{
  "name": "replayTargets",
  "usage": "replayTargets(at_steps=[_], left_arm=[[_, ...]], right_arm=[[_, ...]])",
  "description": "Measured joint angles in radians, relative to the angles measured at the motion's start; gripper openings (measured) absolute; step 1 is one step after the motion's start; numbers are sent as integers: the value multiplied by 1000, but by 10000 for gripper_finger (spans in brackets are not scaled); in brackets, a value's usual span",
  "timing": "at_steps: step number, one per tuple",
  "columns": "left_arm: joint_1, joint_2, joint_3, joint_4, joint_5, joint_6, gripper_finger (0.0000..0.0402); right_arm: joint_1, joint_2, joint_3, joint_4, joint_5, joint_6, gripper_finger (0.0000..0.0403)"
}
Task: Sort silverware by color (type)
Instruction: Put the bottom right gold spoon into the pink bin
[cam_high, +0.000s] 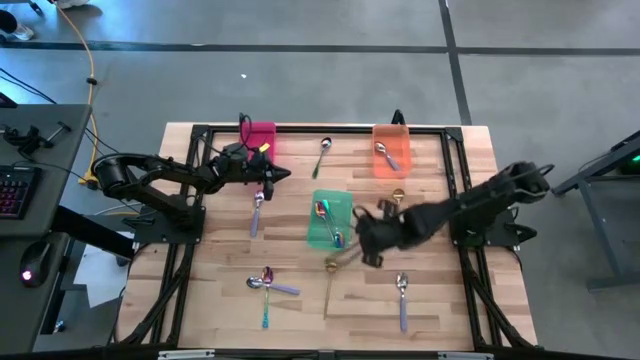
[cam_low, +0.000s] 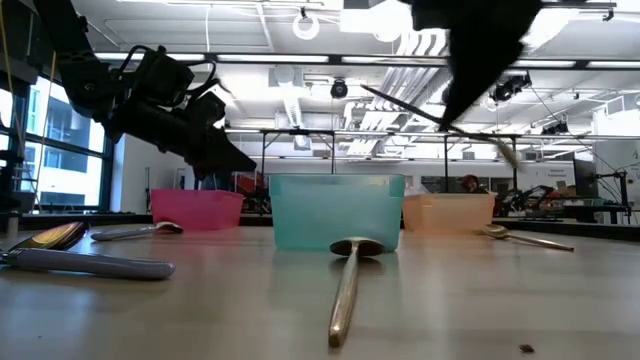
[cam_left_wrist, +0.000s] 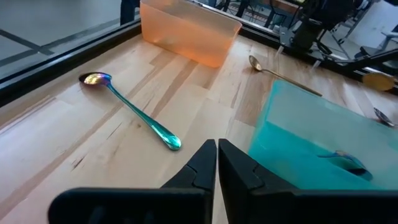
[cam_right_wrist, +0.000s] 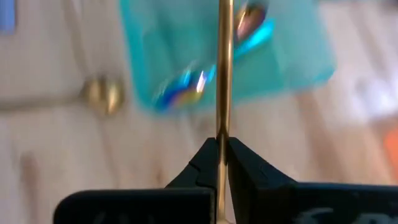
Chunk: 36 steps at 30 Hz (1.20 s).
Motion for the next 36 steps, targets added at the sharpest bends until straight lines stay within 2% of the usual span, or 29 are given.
replayTargets(at_steps=[3,9,15,21,29,33,36], left_arm=[[0,0,0,25,1,8,28],[1,0,1,133,2,21,62],[13,0,18,166,4,34,97],[16,-1,41,166,74,35,133],[-23,-2,58,173,102,-16,185],[-56,-2,58,235,96,-39,209],[-72,-2,58,288,52,-43,219]], right_arm=[[-83,-15,0,116,-5,-150,0],[-267,-52,0,292,-108,-431,0],[-459,-44,0,599,-360,-600,0],[-574,28,0,853,-507,-660,0],[-619,173,-1,1167,-614,-658,0],[-629,201,0,1234,-655,-640,0],[-629,203,0,1229,-655,-640,0]])
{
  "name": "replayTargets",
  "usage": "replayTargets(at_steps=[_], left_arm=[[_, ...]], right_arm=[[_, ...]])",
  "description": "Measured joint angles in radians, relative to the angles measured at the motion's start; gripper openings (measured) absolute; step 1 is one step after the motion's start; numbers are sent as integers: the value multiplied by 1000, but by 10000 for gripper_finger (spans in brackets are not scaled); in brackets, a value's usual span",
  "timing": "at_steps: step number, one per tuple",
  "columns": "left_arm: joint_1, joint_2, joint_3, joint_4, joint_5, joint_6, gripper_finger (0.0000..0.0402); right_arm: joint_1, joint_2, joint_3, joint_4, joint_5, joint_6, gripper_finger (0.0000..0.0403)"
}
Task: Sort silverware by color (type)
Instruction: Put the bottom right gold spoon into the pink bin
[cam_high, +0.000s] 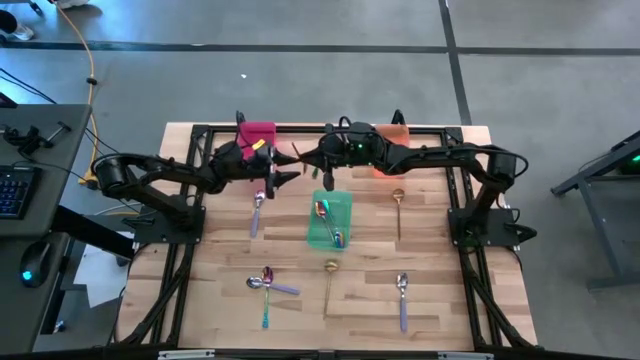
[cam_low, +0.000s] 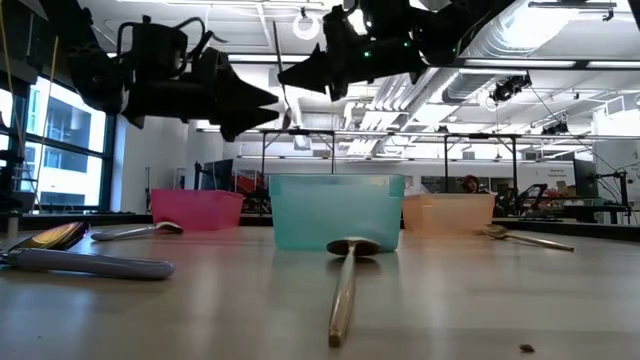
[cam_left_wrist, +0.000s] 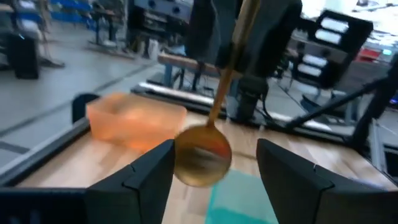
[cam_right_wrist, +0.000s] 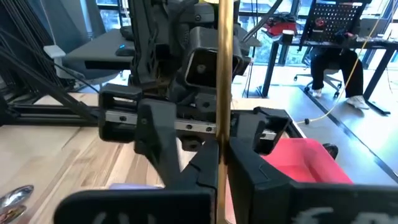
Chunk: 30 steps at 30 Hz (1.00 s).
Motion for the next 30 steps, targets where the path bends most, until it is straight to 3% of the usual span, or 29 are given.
replayTargets(at_steps=[5,17,22,30], left_arm=[[-2,0,0,57,-58,-1,221],[-37,15,72,42,-34,7,190],[-25,14,72,34,-35,-4,137],[-25,14,72,49,-33,44,15]], right_arm=[[0,0,0,13,-9,0,0],[1,48,0,109,-39,78,0],[0,48,0,155,-36,90,0],[1,47,0,166,-35,90,0]])
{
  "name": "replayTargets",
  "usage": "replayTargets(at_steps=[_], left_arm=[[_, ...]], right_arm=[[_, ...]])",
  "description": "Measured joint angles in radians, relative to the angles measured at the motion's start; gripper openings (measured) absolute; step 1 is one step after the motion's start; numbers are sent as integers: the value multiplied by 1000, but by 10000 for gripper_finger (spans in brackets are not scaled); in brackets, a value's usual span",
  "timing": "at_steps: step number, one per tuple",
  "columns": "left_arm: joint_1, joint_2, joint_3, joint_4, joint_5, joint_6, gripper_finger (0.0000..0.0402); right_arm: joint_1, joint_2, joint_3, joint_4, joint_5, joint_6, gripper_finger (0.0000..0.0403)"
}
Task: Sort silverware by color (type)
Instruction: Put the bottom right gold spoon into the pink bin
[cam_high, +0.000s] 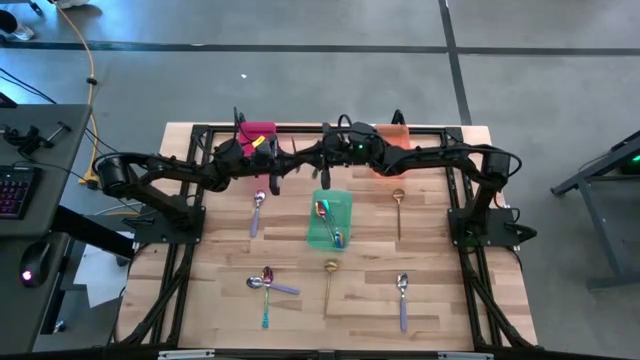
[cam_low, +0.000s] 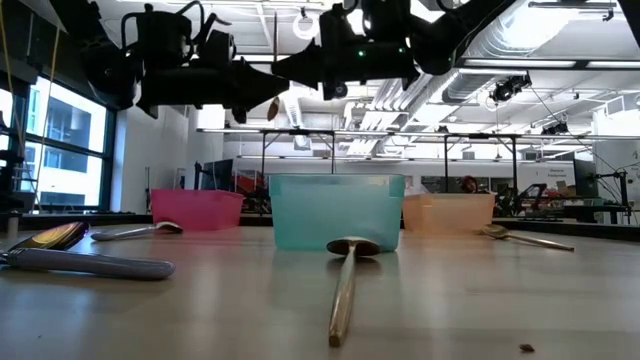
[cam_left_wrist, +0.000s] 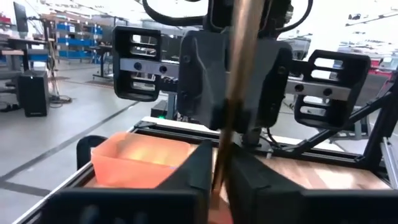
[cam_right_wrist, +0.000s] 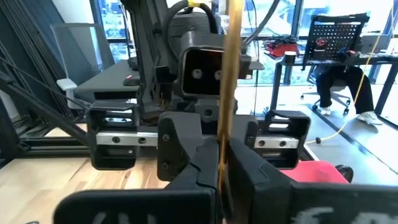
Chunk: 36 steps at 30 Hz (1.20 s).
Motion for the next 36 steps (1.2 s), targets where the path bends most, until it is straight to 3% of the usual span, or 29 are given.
replayTargets(at_steps=[5,10,14,17,20,23,26,31,36], left_arm=[[0,0,0,-2,9,-9,6],[16,-2,0,-7,9,-24,4],[56,-38,0,-84,8,-36,3],[99,-95,0,-214,10,-37,3],[154,-176,0,-376,-2,-50,2],[212,-259,22,-613,-11,-68,2],[248,-324,72,-878,-100,-31,2],[313,-332,176,-1242,-237,-19,1],[387,-244,226,-1376,-242,-8,1]], right_arm=[[2,0,0,-4,31,46,14],[-19,-44,0,-61,55,57,59],[-48,-121,0,-179,167,-2,79],[-68,-179,0,-313,222,-59,70],[-85,-212,0,-408,228,-81,36],[-93,-211,0,-466,229,-84,6],[-93,-196,-2,-480,229,-87,11],[-93,-192,-127,-300,211,-47,3],[-86,-191,-279,-107,204,46,1]])
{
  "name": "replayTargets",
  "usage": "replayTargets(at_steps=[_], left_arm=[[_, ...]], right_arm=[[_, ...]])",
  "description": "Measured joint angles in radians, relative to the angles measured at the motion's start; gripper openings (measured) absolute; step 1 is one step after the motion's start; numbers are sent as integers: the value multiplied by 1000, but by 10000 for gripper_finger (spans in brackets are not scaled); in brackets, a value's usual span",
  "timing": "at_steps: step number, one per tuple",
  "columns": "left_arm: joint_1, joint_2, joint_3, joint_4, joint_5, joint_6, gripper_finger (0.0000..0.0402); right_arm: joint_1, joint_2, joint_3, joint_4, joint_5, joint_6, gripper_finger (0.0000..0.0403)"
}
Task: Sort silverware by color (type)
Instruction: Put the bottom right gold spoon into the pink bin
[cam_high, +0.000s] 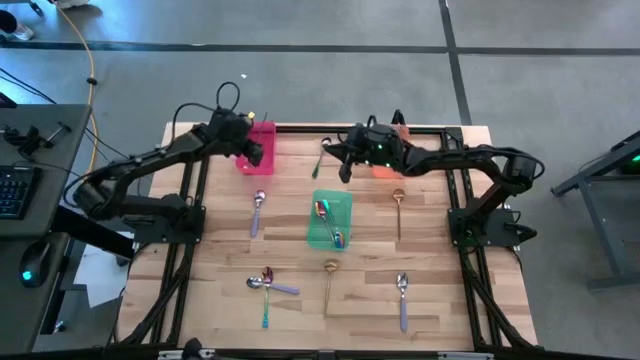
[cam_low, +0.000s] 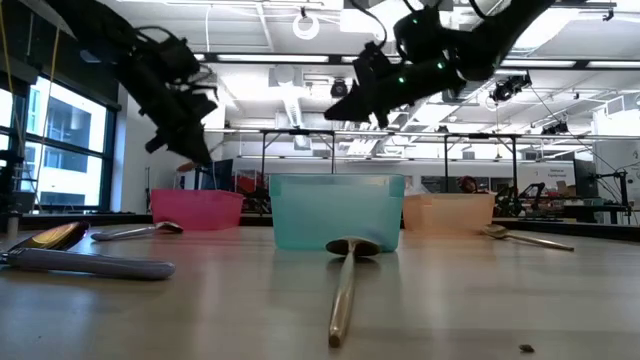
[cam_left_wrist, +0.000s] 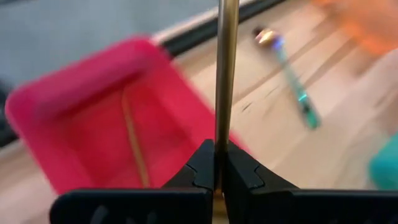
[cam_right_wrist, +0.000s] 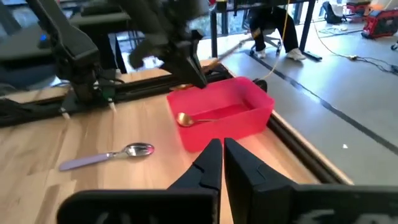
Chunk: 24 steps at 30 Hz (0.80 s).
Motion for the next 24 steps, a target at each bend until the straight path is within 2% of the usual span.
replayTargets(at_steps=[7,11,24], left_arm=[[80,176,44,-49,-1,34,2],[92,245,61,-56,-1,44,2],[92,291,66,-71,-7,52,10]], right_arm=[[28,0,-141,212,24,90,0],[45,0,-163,232,51,108,0],[68,0,-164,234,70,100,0]])
